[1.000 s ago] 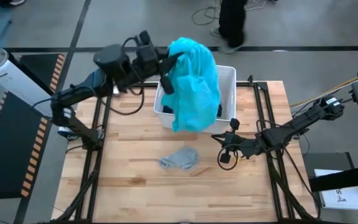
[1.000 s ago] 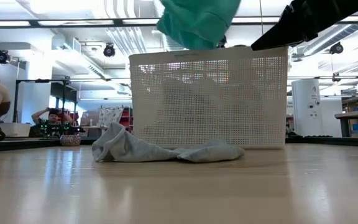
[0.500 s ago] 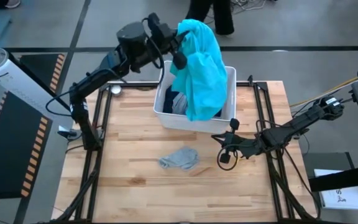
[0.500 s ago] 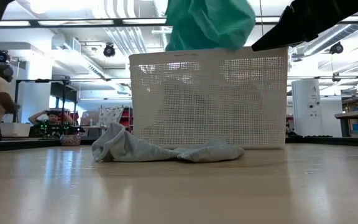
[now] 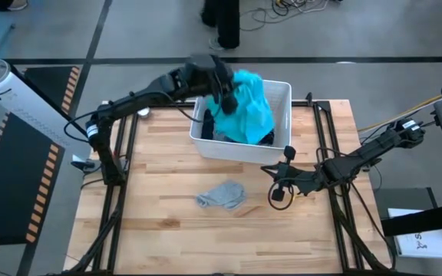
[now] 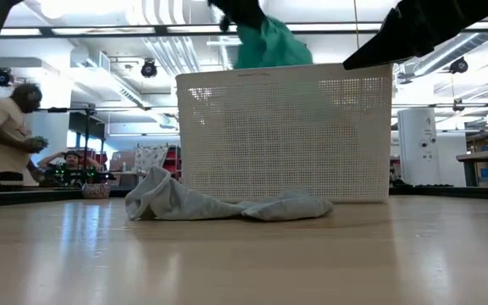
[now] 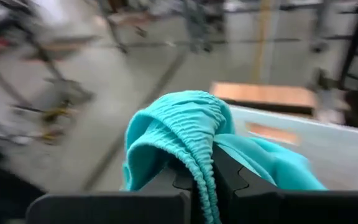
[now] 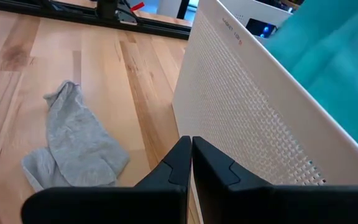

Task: Sort clothes
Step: Put the blue shorts into the laundry bin

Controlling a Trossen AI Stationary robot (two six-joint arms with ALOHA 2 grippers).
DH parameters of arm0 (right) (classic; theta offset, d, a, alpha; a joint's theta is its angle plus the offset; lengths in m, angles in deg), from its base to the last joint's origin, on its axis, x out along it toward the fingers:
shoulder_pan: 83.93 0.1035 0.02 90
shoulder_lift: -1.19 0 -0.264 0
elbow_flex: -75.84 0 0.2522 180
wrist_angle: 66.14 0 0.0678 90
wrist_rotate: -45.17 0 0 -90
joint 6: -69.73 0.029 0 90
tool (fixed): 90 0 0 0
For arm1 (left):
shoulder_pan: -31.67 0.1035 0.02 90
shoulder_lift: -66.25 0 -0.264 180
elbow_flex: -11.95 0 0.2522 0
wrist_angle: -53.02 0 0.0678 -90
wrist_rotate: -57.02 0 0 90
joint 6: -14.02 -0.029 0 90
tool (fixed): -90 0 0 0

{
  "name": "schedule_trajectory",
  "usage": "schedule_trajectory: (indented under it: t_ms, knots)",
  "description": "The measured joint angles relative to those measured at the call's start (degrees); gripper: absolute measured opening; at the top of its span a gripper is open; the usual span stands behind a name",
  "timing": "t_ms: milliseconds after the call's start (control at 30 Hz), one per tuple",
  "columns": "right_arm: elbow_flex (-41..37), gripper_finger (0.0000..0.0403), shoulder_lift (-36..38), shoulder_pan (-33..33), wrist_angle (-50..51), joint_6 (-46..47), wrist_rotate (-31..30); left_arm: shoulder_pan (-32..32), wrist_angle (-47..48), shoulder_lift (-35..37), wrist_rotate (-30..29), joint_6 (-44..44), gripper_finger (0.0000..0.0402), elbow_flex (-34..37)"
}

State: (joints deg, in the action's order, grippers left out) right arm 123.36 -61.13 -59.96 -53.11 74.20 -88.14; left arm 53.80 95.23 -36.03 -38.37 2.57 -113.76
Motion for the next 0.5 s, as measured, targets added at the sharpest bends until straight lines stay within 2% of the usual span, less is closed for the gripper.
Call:
schedule_trajectory:
  t_ms: [200,333,500]
  knots:
    - [0.0,0.0,0.0,0.0,0.0,0.0,0.0,0.0,-8.7,0.0,8.3,4.9,0.0002,11.8]
    - [0.0,0.0,0.0,0.0,0.0,-0.1,0.0,0.0,-10.8,-0.3,9.1,5.7,0.0002,17.3]
    - [0.0,0.0,0.0,0.0,0.0,-0.3,0.0,0.5,-10.9,-2.2,9.2,7.7,0.0002,20.9]
